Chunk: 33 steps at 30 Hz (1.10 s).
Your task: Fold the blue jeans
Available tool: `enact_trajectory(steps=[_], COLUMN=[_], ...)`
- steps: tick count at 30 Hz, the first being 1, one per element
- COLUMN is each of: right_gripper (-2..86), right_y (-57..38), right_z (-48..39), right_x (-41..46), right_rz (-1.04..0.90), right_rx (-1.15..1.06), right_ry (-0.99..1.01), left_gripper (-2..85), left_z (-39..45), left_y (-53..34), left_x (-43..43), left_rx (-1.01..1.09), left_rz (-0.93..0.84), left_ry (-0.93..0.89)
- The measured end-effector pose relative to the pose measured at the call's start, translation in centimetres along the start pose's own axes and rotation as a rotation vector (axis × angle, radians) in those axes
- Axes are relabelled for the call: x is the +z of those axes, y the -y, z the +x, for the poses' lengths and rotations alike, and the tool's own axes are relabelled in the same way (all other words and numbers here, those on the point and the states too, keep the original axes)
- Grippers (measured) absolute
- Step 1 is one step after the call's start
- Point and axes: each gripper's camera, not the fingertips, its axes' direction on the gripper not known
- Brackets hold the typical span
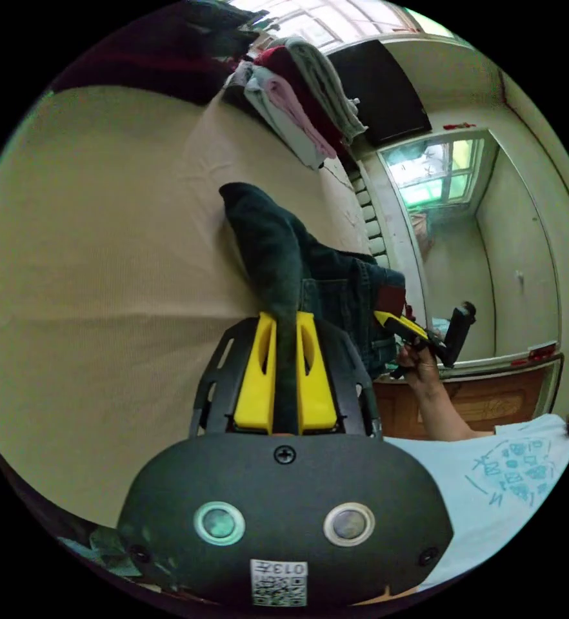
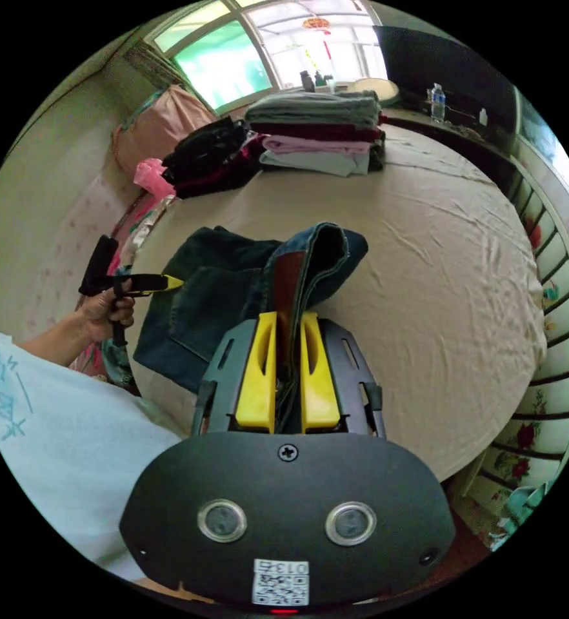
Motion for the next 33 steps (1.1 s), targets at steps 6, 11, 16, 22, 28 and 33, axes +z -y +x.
enact_trajectory(steps=[6,11,16,22,28,33], right_gripper=[6.3,6.3,6.3,5.5,6.2,6.4], right_y=[7.4,18.1,31.4,47.8,56.5,57.8], right_z=[-6.5,-11.0,-18.1,-24.0,-29.4,-34.6], right_x=[-4.6,-6.7,-5.5,1.7,12.8,17.1], right_rz=[0.137,0.293,0.423,0.382,0.129,0.101], right_rx=[-0.220,-0.379,-0.424,-0.251,-0.237,-0.407], right_ry=[0.085,0.208,0.209,0.295,-0.035,-0.267], left_gripper=[5.2,5.4,5.6,6.1,6.9,6.4], left_z=[-1.1,-1.5,-3.6,-10.1,-20.5,-26.4], left_y=[0.7,5.5,13.4,23.0,25.6,21.9], left_x=[-8.2,-20.5,-30.8,-37.4,-33.9,-33.8], left_rx=[0.089,0.279,0.358,0.307,0.211,0.205], left_rz=[0.169,0.328,0.370,0.288,0.160,0.332], left_ry=[-0.099,0.048,0.228,0.443,0.705,0.547])
